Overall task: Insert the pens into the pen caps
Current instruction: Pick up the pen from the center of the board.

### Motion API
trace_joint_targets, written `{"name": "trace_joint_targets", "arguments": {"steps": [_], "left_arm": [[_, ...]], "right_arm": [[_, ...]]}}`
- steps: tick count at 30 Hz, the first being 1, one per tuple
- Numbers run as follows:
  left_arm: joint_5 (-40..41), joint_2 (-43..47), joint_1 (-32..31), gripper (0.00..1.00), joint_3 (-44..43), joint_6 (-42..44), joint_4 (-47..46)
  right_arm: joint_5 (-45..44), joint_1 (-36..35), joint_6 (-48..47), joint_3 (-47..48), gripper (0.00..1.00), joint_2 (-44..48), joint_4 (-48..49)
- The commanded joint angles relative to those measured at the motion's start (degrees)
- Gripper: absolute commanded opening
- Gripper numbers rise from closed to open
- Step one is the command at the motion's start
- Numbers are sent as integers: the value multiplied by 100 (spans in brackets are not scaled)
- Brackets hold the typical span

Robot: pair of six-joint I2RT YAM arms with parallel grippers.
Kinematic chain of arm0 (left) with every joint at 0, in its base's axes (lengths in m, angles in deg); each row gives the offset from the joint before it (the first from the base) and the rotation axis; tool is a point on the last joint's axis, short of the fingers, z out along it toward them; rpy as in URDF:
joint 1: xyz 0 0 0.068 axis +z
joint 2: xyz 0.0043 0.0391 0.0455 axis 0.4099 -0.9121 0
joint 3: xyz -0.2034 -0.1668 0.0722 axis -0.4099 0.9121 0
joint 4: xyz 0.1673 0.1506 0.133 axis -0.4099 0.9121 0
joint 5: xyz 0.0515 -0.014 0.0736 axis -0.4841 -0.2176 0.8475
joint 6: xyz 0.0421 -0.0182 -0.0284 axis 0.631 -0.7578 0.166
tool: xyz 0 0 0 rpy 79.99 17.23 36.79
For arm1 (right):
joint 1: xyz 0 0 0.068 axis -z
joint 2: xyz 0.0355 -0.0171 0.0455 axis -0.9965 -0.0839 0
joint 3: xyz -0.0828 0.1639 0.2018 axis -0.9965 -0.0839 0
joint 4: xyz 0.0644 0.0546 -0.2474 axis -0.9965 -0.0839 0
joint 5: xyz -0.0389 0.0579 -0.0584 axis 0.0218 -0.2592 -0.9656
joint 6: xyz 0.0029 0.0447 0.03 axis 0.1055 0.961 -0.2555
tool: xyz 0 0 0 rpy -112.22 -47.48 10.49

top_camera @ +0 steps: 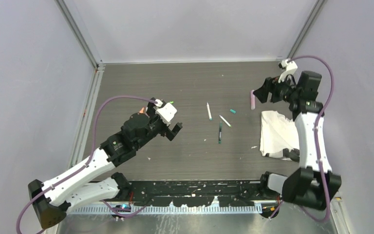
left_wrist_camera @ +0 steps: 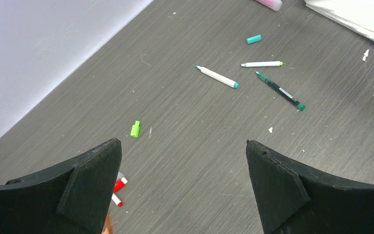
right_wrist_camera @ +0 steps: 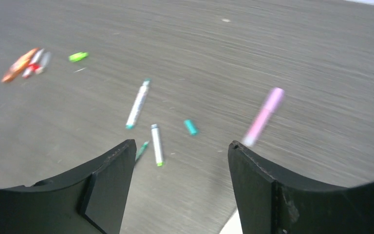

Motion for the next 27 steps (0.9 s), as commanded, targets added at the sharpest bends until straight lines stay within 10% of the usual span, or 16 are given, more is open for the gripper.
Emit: {"name": "trace_joint_targets", "arguments": {"steps": [1,8,15,27], "left_arm": [[-405,-91,87,100,-332,-320,-8],[-822,-356,215,100,-474,-645,124],[-849,-811,316,99,-473,-768,134],[-379,-1166,475,94,-769,-520,627]], "right_arm": [[1953,-33,51,-1188,76,877,991],[2733,-12,-75,-1291,76,410,476],[1572,-736,-1192,-284,76,-318,-1478],[-534,-2676,497,-682,58,-1014,-460]]}}
